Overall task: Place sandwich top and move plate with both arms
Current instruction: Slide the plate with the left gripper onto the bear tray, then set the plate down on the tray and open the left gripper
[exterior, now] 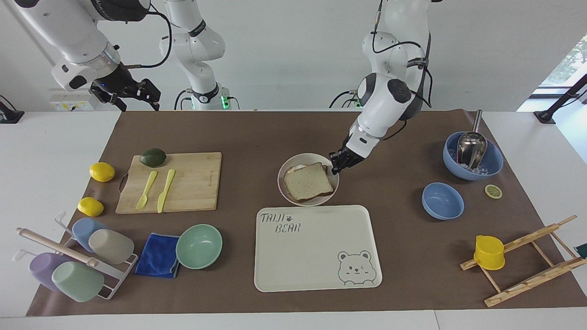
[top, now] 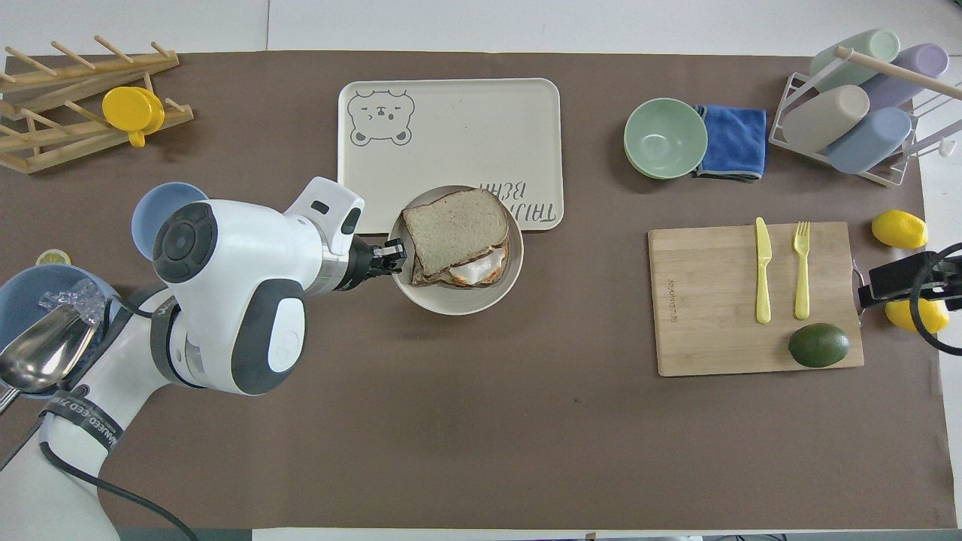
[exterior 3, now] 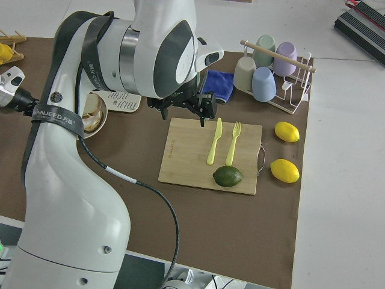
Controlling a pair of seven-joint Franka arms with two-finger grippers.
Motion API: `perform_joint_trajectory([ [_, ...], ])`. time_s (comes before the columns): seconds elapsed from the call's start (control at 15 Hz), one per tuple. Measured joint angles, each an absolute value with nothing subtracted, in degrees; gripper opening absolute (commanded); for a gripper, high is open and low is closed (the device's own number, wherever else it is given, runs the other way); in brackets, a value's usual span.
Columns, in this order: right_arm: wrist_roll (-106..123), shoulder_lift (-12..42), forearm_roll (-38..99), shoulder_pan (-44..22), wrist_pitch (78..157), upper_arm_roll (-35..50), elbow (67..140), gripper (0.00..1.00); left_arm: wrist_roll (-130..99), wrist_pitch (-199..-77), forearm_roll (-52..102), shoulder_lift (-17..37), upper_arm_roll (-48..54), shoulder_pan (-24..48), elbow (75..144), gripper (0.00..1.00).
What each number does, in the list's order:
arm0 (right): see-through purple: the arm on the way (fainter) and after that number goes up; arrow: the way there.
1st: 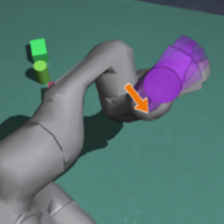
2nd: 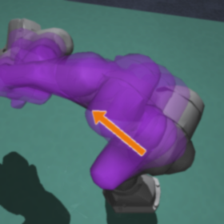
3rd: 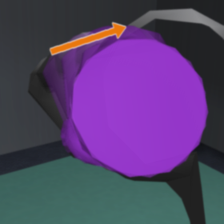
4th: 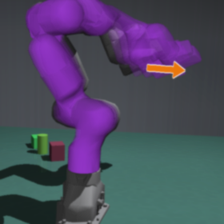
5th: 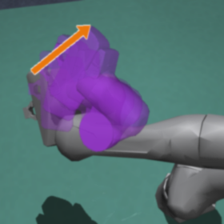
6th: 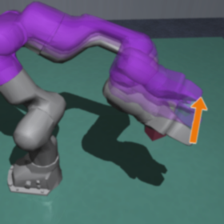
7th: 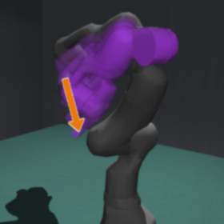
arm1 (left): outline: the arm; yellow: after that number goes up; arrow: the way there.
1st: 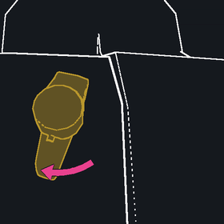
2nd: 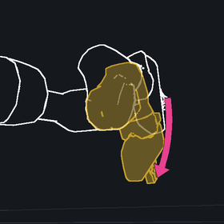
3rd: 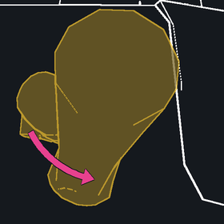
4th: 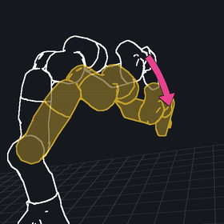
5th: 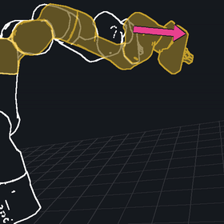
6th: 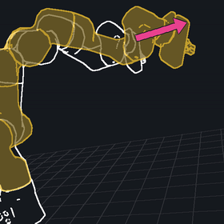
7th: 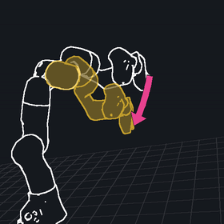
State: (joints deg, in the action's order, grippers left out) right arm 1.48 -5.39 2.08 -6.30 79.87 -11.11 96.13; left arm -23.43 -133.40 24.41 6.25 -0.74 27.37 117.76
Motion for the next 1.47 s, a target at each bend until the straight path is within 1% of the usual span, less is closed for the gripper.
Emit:
perform_joint_trajectory([
  [0.27, 1.5, -5.4, 2.1, -6.3, 79.9, -11.1, 96.1, 1.0, -23.4, -125.5, 24.5, 11.6, -0.9, 23.4, 106.4, 0.0],
  [0.87, 1.5, -5.4, 2.1, -6.3, 79.9, -11.1, 96.1, 1.0, -23.4, -125.2, 26.2, 27.6, -0.6, 23.2, 91.2, 0.0],
  [1.07, 1.5, -5.4, 2.1, -6.3, 79.9, -11.1, 96.1, 1.0, -23.4, -127.3, 26.2, 30.9, -0.7, 23.2, 89.1, 0.0],
  [1.47, 1.5, -5.4, 2.1, -6.3, 79.9, -11.1, 96.1, 1.0, -23.4, -130.0, 26.2, 33.2, -1.2, 22.7, 88.8, 0.0],
])
